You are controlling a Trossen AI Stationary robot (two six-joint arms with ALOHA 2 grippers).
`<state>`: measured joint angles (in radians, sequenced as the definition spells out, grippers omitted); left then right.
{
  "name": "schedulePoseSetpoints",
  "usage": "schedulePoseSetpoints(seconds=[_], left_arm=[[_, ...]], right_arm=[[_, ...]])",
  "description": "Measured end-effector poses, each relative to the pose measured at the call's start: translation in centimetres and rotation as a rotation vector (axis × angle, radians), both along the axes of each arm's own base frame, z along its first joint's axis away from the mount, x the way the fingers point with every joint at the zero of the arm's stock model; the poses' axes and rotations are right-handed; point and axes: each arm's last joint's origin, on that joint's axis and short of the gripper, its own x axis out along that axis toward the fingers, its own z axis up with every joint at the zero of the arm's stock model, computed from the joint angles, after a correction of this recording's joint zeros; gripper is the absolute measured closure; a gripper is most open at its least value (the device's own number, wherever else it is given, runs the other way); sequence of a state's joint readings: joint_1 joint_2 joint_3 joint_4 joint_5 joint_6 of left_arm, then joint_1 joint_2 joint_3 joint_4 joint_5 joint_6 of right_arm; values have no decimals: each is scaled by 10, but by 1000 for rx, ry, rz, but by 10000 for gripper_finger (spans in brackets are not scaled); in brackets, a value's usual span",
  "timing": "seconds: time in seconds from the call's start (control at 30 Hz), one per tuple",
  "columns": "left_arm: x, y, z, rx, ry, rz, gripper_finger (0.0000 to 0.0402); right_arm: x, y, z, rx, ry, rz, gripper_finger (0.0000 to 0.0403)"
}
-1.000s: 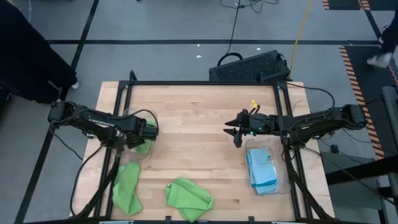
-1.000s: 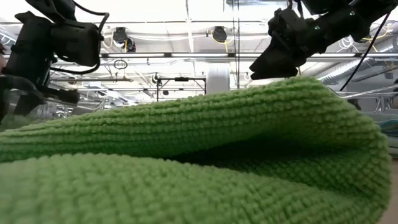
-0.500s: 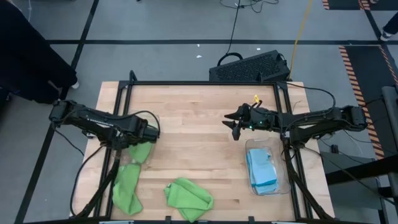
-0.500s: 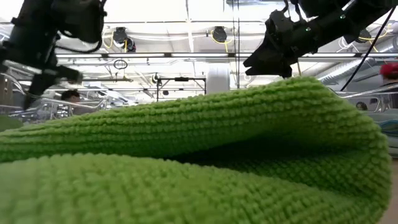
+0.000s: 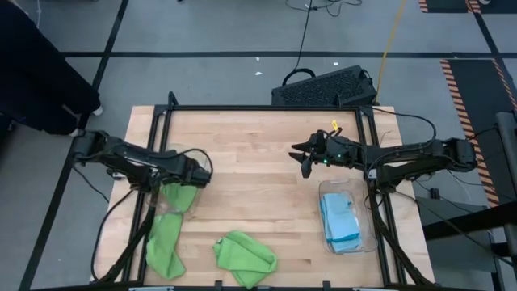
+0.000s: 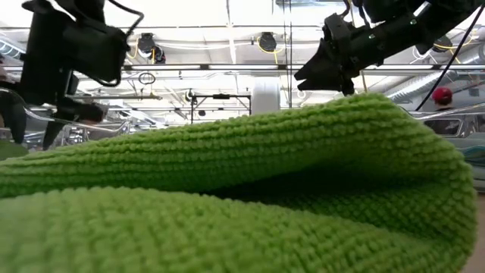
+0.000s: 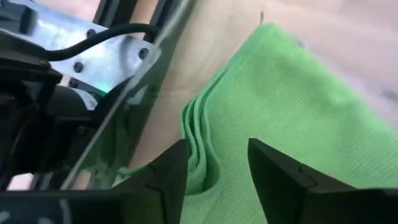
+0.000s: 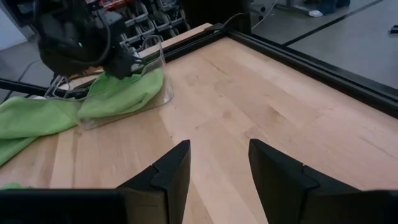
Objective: Sort microfiber towel by color & place in baskets
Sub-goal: Put the folded green microfiber towel into the left transparent bin, then fold the right green microfiber towel
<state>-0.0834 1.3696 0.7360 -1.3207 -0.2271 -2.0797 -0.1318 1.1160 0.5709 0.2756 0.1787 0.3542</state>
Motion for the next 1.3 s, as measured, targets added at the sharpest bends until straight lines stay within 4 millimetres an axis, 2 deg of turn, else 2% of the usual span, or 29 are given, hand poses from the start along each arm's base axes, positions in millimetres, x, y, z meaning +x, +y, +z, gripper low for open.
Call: schedulePoseSetpoints(seconds=[0.1,0.3,0.43,0.6,0.73,0.83,0.93,1.1,1.2,1.3], left_arm=[[5,-1,-6,-96,58,-51,253],[3,-11,-12,-486,199,-127,287],[-1,-18,-8,-683,220,-176,302],[0,-22,-7,-808,188,-220,303],[16,-20,9,-711,135,-305,303],[36,-17,37,-517,76,-423,304],[57,-12,71,-300,-3,-625,307],[83,-8,124,-78,-84,-1045,309],[96,-10,144,-16,-165,-1235,309],[104,-15,157,33,-219,-1365,309]], right_arm=[[0,0,1,-1,-7,0,248],[0,1,0,13,-8,27,248],[1,2,0,26,-12,29,248],[1,3,0,40,-14,49,248],[1,4,1,42,-16,54,248],[0,9,9,33,-32,74,248],[5,18,30,-40,-13,110,248],[18,33,70,-341,154,159,248],[29,42,87,-459,221,207,248],[41,57,98,-463,240,267,248]])
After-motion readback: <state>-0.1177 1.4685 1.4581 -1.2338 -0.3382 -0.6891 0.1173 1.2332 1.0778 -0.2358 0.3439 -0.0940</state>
